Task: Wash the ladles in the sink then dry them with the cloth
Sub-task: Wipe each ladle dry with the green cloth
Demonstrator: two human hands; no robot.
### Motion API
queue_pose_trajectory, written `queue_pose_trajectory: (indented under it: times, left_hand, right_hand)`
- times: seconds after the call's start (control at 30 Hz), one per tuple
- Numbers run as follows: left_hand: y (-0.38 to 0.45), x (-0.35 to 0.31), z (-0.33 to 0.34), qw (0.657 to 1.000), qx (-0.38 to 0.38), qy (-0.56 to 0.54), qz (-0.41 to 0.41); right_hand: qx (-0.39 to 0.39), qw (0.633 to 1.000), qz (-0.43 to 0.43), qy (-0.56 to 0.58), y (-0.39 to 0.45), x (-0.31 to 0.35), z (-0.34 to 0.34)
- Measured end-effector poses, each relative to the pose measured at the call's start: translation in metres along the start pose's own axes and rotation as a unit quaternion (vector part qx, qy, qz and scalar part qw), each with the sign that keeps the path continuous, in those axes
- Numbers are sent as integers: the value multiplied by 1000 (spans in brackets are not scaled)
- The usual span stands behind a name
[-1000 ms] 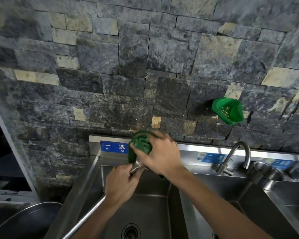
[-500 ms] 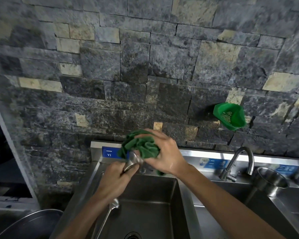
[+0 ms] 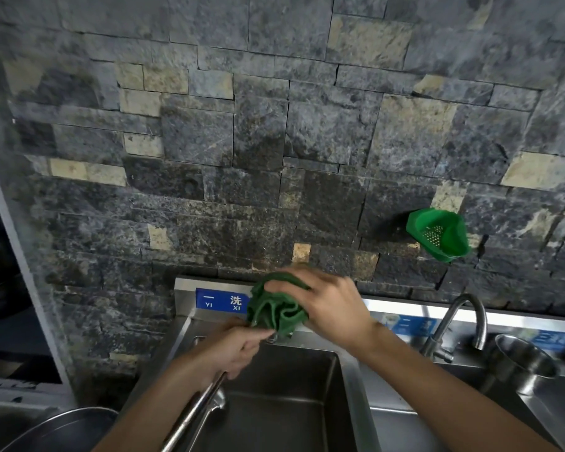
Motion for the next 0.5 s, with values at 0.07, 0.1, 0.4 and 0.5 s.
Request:
queue_pose_trajectory:
  times: [0.07,0.1,0.4,0.5]
  left_hand:
    - [6,-13,-2,997,-63,38,35]
    - [6,-20,-6,988,-118,77,67]
    - [-3,-34,-2,929,-278,197,145]
    - [3,-47,14,952,-214,171,134]
  right_hand:
    - [-6,999,37,-14,12,-11,-12]
    - [-3,998,57,-26,17,-16,-17]
    - [-141,978,125,-92,22,-21,-39]
    - [-157,969,92,-170,25,-14,-29]
Point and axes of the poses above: each hand's wrist, its own y-axis towards the middle knuckle, its own z-axis out of the palm, x = y × z, the point moved 9 cm from there along y, towards the middle knuckle, and after that the axes turned 4 degrees about x, right-handed, at the moved point
